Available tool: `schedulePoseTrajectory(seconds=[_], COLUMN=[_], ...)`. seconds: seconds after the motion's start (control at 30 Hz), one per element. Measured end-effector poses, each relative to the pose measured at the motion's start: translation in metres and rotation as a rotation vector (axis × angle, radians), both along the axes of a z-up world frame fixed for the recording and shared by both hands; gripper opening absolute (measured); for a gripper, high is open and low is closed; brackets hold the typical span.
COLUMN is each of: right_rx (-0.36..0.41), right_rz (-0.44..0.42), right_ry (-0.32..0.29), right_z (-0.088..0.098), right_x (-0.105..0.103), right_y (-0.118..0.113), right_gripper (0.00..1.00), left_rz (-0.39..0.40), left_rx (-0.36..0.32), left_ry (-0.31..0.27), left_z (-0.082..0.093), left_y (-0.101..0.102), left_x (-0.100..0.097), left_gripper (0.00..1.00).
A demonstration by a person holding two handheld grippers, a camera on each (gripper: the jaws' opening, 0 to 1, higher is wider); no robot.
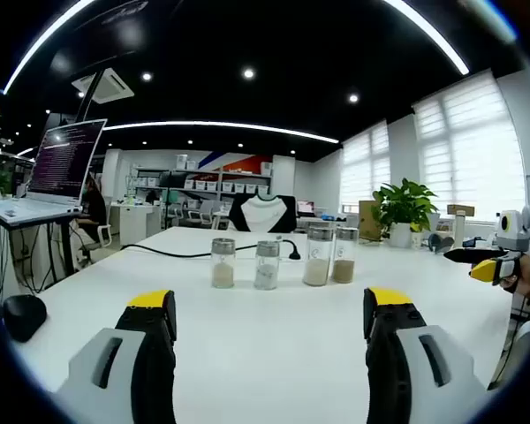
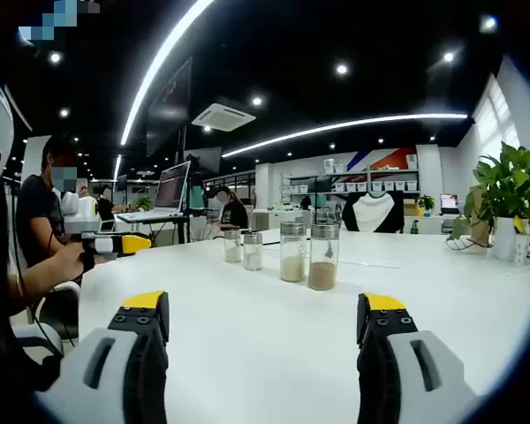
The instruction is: Rotate the seasoning bottle until the label or dispensing opening points toward the visible target arrow and the bottle remains upright within the marked orientation range
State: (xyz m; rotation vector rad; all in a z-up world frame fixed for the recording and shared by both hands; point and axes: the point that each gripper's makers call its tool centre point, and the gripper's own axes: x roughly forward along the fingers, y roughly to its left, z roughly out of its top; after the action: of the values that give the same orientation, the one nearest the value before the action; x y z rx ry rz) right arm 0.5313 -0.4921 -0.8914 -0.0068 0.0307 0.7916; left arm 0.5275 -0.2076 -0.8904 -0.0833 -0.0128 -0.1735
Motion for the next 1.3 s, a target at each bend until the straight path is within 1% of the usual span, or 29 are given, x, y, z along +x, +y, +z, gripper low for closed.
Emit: schedulePoseTrajectory(seconds=[0.07,0.17,0.2,0.27,0.3,0.37,0.57,0.67,0.77,0.83,0.97,1.1,1.17,1.3], right_rx=[0.001,0.009,0.009,0.006,0.001,-0.004,-0.016,-0.021,-0.023,-0.020,-0.023,-0.024,-0.027,-0.031], right_rz=[0.005,0.005,0.008,0.012,0.014,0.011,0.019,0.024,0.023,0.022,0.018,0.016,0.015,0.019], right_ry=[0.025,0.022,0.015,0.025,0.032,0.006,0.019,0.028,0.032,0.032,0.034,0.032,0.019,0.027], right_z=[-0.002,0.000,0.001,0.001,0.000,0.002,0.000,-0.003,-0.004,-0.004,-0.004,-0.003,-0.002,-0.003], right_x=[0.000,0.001,0.001,0.002,0.002,0.001,0.000,-0.001,-0.002,-0.002,-0.001,-0.001,-0.001,-0.001], right_y=[0.000,0.001,0.002,0.004,0.005,0.005,0.005,0.004,0.004,0.004,0.003,0.003,0.002,0.003], right_gripper=[0.85,0.86,0.87,0.90,0.90,0.91,0.90,0.88,0.88,0.88,0.87,0.87,0.87,0.87], left_rz=[-0.001,0.010,0.001,0.004,0.004,0.004,-0.013,-0.012,-0.017,-0.020,-0.012,-0.016,-0.022,-0.026], left_rx=[0.007,0.048,0.072,0.090,0.120,0.136,0.089,0.079,0.041,0.042,0.077,0.078,0.084,0.082], left_ry=[0.008,0.021,0.042,0.045,0.057,0.062,0.054,0.052,0.048,0.049,0.068,0.072,0.073,0.082], left_z=[0.000,0.000,-0.003,-0.003,-0.005,-0.007,-0.006,-0.007,-0.007,-0.007,-0.010,-0.010,-0.011,-0.014], left_y=[-0.001,0.000,-0.001,-0.001,-0.001,-0.002,-0.002,-0.001,0.000,0.000,0.001,-0.001,-0.002,-0.001], left_x=[0.001,0.002,0.002,0.004,0.005,0.005,0.005,0.004,0.005,0.005,0.005,0.004,0.004,0.004], left_gripper=[0.95,0.99,1.00,1.00,0.98,0.97,0.97,0.98,1.00,1.00,1.00,1.00,1.00,1.00])
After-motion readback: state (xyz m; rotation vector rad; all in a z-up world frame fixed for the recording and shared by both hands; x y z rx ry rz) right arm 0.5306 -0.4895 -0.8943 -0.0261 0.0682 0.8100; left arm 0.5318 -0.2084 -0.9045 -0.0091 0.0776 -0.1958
